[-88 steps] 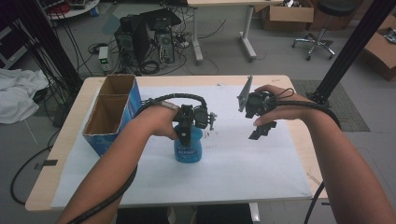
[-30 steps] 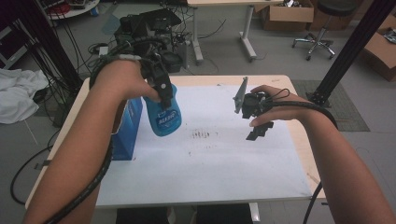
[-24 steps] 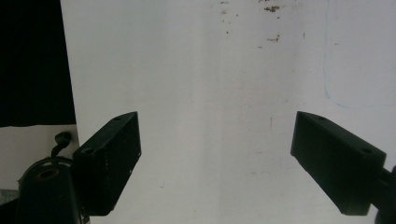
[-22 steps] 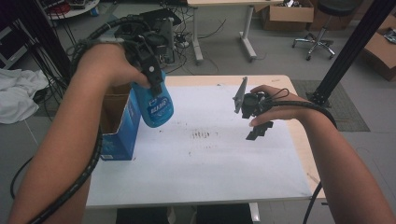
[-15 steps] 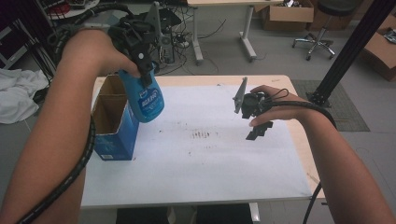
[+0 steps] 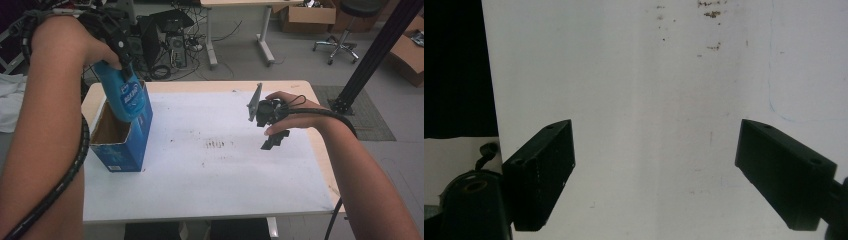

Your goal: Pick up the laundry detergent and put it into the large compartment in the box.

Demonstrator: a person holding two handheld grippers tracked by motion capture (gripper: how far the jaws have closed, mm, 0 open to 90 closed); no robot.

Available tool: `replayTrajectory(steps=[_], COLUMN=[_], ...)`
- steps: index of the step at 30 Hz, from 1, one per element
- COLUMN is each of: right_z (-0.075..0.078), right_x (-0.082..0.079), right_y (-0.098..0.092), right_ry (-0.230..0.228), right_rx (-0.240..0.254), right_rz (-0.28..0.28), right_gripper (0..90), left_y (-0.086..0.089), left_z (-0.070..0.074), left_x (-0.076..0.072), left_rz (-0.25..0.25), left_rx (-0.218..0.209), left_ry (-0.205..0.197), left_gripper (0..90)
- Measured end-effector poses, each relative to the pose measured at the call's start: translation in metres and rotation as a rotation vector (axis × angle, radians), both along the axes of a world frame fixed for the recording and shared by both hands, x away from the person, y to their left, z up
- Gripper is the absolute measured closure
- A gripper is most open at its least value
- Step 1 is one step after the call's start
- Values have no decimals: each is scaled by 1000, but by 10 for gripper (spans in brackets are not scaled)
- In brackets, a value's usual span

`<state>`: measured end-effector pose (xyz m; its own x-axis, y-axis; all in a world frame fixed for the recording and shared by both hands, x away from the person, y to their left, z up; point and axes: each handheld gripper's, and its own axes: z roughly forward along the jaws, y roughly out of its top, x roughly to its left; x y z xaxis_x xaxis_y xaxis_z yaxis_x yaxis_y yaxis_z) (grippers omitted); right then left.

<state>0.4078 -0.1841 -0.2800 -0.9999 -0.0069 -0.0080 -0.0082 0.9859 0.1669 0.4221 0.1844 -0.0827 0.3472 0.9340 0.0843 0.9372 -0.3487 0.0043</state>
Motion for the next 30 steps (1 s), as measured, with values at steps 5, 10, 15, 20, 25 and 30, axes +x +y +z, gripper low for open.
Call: replayTrajectory(steps=[5, 10, 15, 20, 25, 30], right_z=[-1, -2, -2, -2, -2, -2], right_x=[0, 1, 1, 0, 0, 1], right_y=[1, 1, 2, 1, 0, -2], right_ry=[1, 4, 3, 1, 0, -1], right_rx=[2, 0, 5, 4, 12, 11], right_rz=[3, 4, 4, 6, 3, 1], right_gripper=[162, 161, 160, 162, 162, 161], left_y=[21, 30, 35, 39, 42, 48], left_z=[-3, -10, -20, -32, -50, -70], left_x=[1, 1, 2, 3, 4, 6], left_rz=[88, 155, 174, 187, 193, 193], left_rx=[2, 21, 21, 6, 18, 15], left_ry=[-3, -10, -2, 5, 18, 31], left_gripper=[388, 388, 388, 388, 388, 388])
